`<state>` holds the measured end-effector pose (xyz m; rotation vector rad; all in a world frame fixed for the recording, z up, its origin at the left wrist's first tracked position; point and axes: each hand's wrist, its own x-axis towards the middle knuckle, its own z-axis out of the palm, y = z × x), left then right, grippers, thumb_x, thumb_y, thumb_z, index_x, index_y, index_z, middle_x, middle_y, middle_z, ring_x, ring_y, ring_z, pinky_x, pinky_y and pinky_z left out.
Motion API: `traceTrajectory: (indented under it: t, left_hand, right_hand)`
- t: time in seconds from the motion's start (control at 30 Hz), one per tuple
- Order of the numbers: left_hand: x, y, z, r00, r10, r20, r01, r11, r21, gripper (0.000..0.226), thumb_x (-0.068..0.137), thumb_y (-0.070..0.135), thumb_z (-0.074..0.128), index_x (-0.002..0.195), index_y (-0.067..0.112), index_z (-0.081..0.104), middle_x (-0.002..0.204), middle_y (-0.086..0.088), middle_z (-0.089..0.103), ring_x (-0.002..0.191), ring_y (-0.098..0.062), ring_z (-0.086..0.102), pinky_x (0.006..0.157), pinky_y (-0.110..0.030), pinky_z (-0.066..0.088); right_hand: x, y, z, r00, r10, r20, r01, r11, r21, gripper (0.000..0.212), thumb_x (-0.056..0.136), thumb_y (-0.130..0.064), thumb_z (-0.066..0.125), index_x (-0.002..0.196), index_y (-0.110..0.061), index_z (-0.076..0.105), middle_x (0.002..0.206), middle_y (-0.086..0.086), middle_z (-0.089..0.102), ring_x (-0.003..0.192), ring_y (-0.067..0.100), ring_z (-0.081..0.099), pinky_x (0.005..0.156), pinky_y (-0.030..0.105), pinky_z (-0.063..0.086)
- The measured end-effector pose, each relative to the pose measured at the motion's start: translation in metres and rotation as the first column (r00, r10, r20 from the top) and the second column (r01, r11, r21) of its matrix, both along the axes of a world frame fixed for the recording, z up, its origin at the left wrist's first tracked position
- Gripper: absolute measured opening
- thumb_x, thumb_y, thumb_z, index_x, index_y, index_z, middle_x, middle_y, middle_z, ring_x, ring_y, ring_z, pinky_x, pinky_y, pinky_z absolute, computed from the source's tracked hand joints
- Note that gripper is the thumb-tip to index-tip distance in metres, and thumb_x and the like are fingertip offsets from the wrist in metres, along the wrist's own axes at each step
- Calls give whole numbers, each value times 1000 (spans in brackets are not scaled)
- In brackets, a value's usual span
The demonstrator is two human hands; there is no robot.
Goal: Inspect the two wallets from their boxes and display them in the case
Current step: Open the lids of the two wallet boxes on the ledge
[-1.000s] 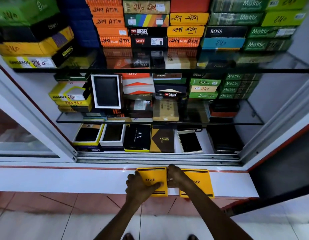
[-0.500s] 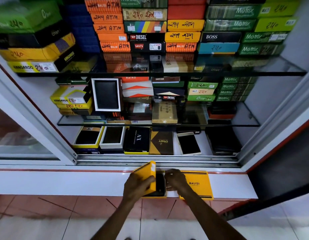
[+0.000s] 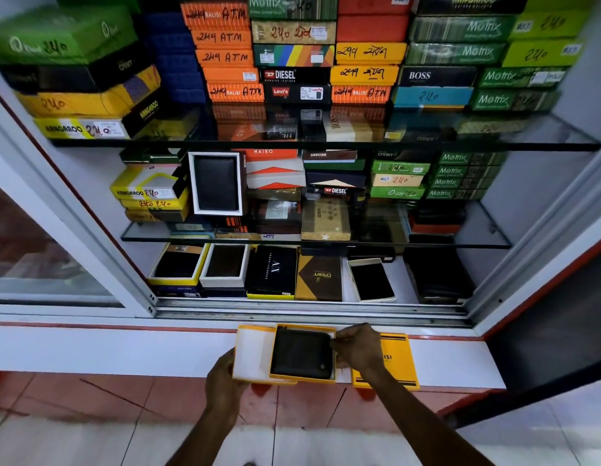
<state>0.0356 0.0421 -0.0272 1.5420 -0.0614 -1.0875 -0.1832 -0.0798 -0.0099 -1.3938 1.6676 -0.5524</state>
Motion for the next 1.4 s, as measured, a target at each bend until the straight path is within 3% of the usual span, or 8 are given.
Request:
traceTrajectory:
  t: [0.13,0.4,0.63,0.77,0.87,0.97,1.1,1.4]
  left_hand:
    - [-24,-11,-10,986,-65,150,52,994,94,26,97,19,48,108,1,63,108,-23,64,101,-38,60,82,-46,52]
    - [-22,-19,-4,859,-321,398,190,923,334,37,100,44,40,93,13,59,97,-8,60,96,-29,53,96,-45,43]
    - [-16,-19,8,880,-342,331,228,913,337,44,100,45,38,90,9,60,102,-17,65,99,-34,56,96,-47,46]
    - [-27,-20,20,705,-346,619,179,932,316,36,97,32,52,104,2,71,107,-22,72,108,-42,63,95,-46,51]
    - [-51,-33,38,608,-301,735,241,952,190,17,92,18,62,101,9,72,94,-4,70,98,-29,67,75,-24,51]
    - [-86,-51,42,650,-423,631,381,900,211,16,93,16,59,102,10,71,95,-3,71,96,-22,66,80,-27,52]
    - [-131,-75,36,637,-667,387,607,743,281,25,95,19,53,106,2,68,108,-17,70,106,-34,66,95,-45,54]
    - [-180,-96,34,527,-816,237,683,572,454,66,79,61,62,121,10,59,125,-11,65,115,-28,61,85,-34,48]
  right_hand:
    - [20,13,7,976,-98,197,71,988,139,17,78,5,77,94,7,73,90,22,75,66,38,74,57,41,63]
    - [39,15,-2,959,-46,281,44,999,15,11,78,16,71,88,20,69,90,37,70,54,7,68,48,18,57]
    - [36,17,-10,987,49,152,-49,999,-7,10,75,10,77,84,8,73,80,21,75,75,27,76,53,26,56]
    - [12,15,4,987,38,154,-27,997,-70,13,80,5,74,93,4,76,90,20,77,83,29,77,71,42,63]
    - [-29,5,9,999,-25,-30,17,975,-224,8,82,-6,75,89,-6,79,85,11,80,69,21,74,71,27,61]
    - [-79,-4,9,974,-181,-135,142,956,-257,12,87,-11,67,91,-10,78,89,9,80,63,13,69,62,5,48]
    - [-124,-14,-4,940,-133,-313,157,986,54,40,101,-27,43,82,-4,70,100,21,75,94,35,69,85,32,49]
    - [-145,-9,3,882,-311,354,112,869,483,54,103,-48,31,112,-3,59,117,21,62,109,38,59,93,46,47]
